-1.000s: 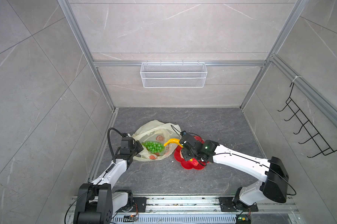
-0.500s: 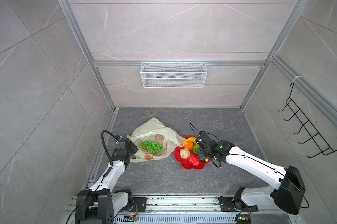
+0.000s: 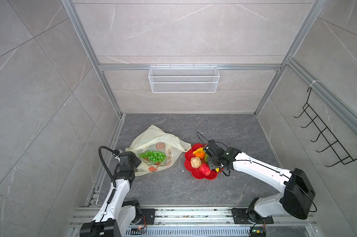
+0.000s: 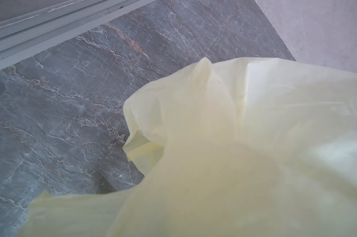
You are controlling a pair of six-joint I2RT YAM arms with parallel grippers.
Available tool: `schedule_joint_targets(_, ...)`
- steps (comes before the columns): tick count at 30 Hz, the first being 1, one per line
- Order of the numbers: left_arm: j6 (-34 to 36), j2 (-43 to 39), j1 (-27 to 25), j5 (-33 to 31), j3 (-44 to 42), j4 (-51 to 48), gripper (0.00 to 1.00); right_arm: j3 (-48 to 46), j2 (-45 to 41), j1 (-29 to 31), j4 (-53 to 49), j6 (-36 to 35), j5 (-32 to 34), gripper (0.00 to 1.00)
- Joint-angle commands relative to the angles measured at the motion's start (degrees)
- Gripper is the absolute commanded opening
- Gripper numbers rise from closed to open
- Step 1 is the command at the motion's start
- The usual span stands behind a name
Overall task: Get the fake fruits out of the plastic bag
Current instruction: 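Lower the yellow banana onto the red plate and open the right gripper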
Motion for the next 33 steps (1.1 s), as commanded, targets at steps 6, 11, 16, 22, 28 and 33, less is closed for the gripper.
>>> schedule_joint_targets(6,-0.27,-1.59,0.18,-0.62,-0.56,1.96,0.0,4.06,4.7,-0.07,0.94,2.09,1.38,0.29)
schedule_joint_targets(11,0.07,0.11,0.19,1.32,-0.19,3.08,0.0,5.27,7.37,-0.06,1.56,2.17,1.27,0.32)
schedule_joint_targets(16,0.28,1.07,0.23,2.15,0.07,3.46,0.0,5.03,9.06,-0.06,3.19,2.09,0.29,0.33)
schedule_joint_targets(22,0.45,1.57,0.19,2.89,0.25,3.88,0.0,4.75,9.33,-0.06,3.44,2.0,0.02,0.4)
schedule_joint_targets(28,0.64,3.1,0.23,4.06,0.56,4.56,0.0,4.49,7.82,0.0,2.87,2.07,0.33,0.45)
schedule_joint_targets(33,0.77,3.69,0.21,5.04,0.68,5.16,0.0,4.91,6.12,0.11,2.01,2.25,0.14,0.47)
